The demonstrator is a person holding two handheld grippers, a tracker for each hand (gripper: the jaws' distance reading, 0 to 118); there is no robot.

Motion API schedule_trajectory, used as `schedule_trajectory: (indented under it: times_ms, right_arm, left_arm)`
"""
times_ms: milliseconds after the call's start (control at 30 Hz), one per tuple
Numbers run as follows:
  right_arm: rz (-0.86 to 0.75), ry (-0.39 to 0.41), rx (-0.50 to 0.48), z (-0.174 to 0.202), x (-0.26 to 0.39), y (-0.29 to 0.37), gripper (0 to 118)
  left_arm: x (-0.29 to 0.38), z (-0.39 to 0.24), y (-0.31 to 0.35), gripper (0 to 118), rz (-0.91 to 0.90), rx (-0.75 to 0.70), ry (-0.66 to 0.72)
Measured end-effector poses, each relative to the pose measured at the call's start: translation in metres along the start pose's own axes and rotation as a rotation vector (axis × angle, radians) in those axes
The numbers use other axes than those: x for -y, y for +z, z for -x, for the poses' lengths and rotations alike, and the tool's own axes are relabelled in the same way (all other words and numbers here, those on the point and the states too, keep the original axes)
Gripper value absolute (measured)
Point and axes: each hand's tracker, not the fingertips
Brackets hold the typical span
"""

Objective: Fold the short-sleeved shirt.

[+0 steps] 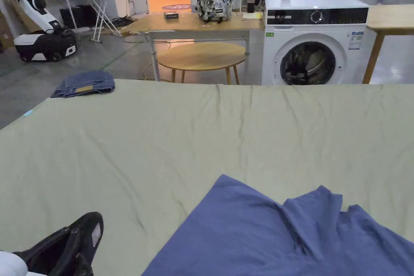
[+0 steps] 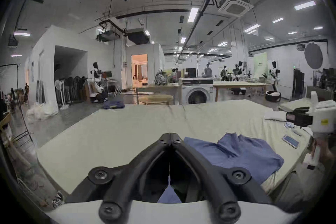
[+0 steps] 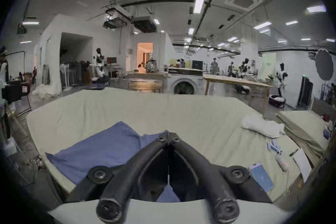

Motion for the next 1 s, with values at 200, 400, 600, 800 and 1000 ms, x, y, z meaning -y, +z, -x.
schedule_trajectory:
  times_ms: [200,400,600,800,1000]
  right_arm:
    - [-0.002,-0.036,-0.026,0.003,0.002,-0.002,0]
    - [0.040,-0.056,-0.035,-0.008,0.020,-0.001,0]
    - [0.102,-0.110,-0.034,-0.019,0.030,-0.004,0]
    - [0.129,-0.119,0.004,-0.029,0.038,-0.003,0]
    - [0.167,-0.138,0.002,-0.047,0.033,-0.030,5]
  left_arm:
    - [0.017,0.017,-0.004,0,0.082,-0.065,0.070]
    - [0.105,0.074,-0.021,52,0.378,-0.070,0.306]
    - [0.191,0.075,-0.052,52,0.586,-0.090,0.399]
    - [0.193,0.055,-0.069,37,0.649,-0.157,0.312]
    - [0.193,0.044,-0.077,1,0.691,-0.105,0.329]
